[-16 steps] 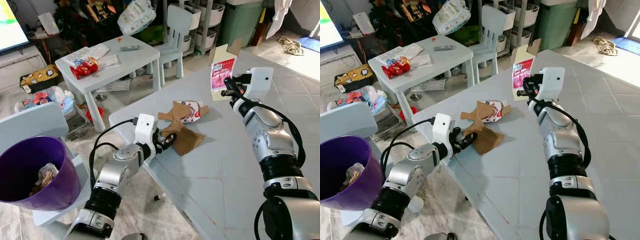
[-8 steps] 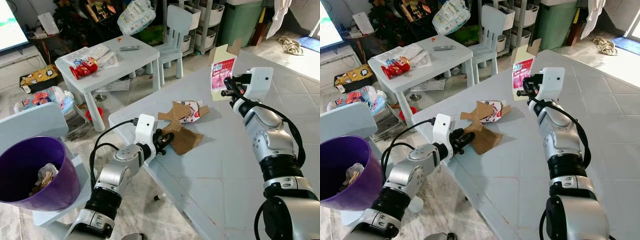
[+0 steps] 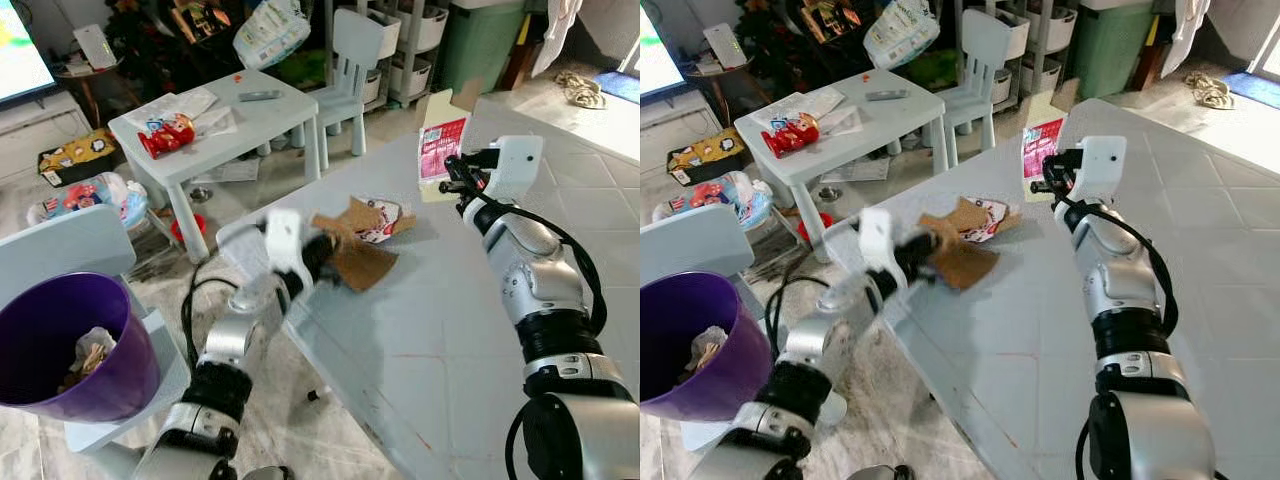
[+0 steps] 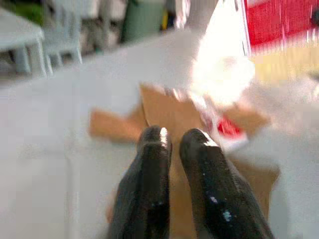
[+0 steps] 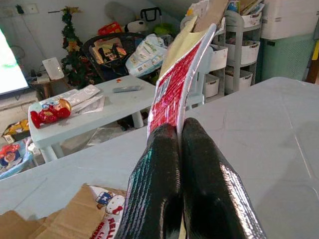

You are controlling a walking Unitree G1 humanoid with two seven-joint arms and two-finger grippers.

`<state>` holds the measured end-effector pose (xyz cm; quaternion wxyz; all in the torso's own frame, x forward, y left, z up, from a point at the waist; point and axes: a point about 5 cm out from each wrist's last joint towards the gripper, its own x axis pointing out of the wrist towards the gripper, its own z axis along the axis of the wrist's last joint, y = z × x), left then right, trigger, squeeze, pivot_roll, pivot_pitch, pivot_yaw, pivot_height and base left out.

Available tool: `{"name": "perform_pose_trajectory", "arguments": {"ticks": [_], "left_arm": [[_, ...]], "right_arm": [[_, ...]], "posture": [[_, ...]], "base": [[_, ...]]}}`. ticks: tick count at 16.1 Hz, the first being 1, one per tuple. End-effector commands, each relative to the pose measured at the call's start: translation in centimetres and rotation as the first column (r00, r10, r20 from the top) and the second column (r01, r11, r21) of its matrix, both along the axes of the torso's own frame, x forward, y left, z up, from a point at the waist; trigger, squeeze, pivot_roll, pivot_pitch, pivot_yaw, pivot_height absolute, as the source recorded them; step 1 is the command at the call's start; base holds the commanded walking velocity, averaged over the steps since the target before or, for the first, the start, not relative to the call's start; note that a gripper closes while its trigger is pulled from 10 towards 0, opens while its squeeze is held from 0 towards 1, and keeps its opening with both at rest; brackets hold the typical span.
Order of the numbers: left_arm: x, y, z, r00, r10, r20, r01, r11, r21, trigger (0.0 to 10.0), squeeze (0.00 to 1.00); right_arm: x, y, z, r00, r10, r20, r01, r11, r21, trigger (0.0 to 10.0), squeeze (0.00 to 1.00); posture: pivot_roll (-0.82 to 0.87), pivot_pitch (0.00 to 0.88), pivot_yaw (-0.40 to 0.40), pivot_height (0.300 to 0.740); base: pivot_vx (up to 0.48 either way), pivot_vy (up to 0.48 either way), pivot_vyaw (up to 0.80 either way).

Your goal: Picking trash to rubbish bin

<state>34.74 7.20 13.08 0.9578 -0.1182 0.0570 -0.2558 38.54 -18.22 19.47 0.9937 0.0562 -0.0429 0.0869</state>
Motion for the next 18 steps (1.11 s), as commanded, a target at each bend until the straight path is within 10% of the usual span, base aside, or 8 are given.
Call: {"name": "perform_pose_trajectory", "arguments": {"ticks": [1,10,15,16,17,18], "left_arm": [[0.1,0.0,0.8,0.999,0.015,0.033,-0.014,1.000,-0.021,0.0,0.00],[0.3,-0.1,3.7,0.977,0.029,0.210,-0.024,0.999,-0.027,0.0,0.00],[-0.2,1.3,3.6,0.954,-0.029,0.299,-0.018,0.988,0.153,0.0,0.00],[-0.2,1.7,3.3,0.961,-0.058,0.271,0.011,0.985,0.172,0.0,1.00],[-0.4,2.1,3.1,0.964,-0.100,0.248,0.053,0.980,0.191,8.2,1.00],[-0.8,2.0,3.0,0.961,-0.155,0.231,0.107,0.973,0.205,10.0,1.00]], "right_arm": [[0.0,-0.1,0.4,1.000,-0.008,0.016,0.008,1.000,-0.003,0.0,0.00],[0.0,-0.1,0.4,1.000,-0.011,0.019,0.011,1.000,-0.001,0.0,0.00],[0.1,0.2,0.4,1.000,-0.007,0.020,0.007,1.000,0.001,0.0,0.00],[0.1,0.1,0.4,1.000,-0.007,0.020,0.007,1.000,0.001,0.0,0.00],[0.1,0.1,0.4,1.000,-0.008,0.019,0.008,1.000,0.001,0.0,0.00],[0.0,0.0,0.4,1.000,-0.009,0.018,0.009,1.000,0.001,0.0,0.00]], "posture": [[0.03,0.077,0.025,0.740],[0.03,0.076,0.022,0.740],[0.04,0.077,0.019,0.740],[0.04,0.078,0.020,0.740],[0.04,0.078,0.021,0.740],[0.04,0.077,0.022,0.740]], "base": [[0.000,0.000,0.00],[0.000,0.000,0.00],[0.000,0.000,0.00],[0.000,0.000,0.00],[0.000,0.000,0.00],[0.000,0.000,0.00]]}}
